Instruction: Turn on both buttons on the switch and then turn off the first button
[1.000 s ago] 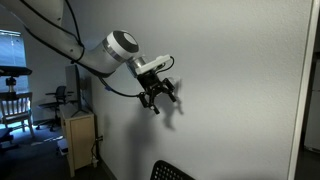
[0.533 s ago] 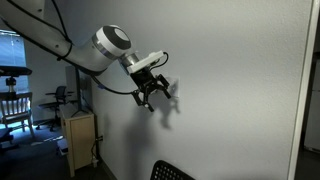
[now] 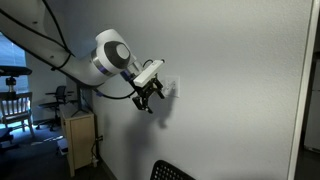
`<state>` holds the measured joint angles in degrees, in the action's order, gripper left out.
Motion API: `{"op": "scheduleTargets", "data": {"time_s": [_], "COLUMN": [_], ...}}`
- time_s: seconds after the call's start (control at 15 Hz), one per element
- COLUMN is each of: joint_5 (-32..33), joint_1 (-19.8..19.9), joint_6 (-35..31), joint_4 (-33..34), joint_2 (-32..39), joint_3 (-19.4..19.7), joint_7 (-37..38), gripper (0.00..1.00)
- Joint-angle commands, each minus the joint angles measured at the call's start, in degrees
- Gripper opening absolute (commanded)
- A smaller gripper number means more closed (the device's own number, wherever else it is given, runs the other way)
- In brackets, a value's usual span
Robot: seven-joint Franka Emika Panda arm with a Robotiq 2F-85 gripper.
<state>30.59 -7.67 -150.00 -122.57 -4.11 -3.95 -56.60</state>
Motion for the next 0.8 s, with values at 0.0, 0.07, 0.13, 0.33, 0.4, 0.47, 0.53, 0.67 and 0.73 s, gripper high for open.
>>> {"op": "scheduleTargets", "data": {"time_s": [0.0, 0.07, 0.13, 0.33, 0.4, 0.47, 0.53, 0.67, 0.73], "joint_5": [-8.1, -12.8, -16.9, -30.4, -32.3, -30.3, -25.8, -18.9, -16.9], "joint_1": [1.0, 0.7, -1.2, -2.4, -2.1, -1.5, 0.5, 1.6, 1.8], "joint_6": [-8.2, -10.5, -12.2, -11.3, -10.5, -10.5, -11.7, -12.9, -13.9], "joint_4": [-2.3, -2.6, -2.7, -1.2, -0.5, -0.1, 0.1, 0.6, 0.9], "joint_2": [0.4, 0.9, 1.4, 2.3, 2.5, 2.7, 2.9, 3.0, 3.3], "joint_3": [1.8, 2.4, 3.9, 4.2, 4.0, 3.8, 2.4, 2.5, 2.4], "joint_7": [-12.4, -17.5, -21.7, -35.3, -37.2, -35.5, -32.1, -27.4, -25.6], "gripper": [1.00, 1.00, 1.00, 1.00, 1.00, 1.00, 1.00, 1.00, 1.00]}}
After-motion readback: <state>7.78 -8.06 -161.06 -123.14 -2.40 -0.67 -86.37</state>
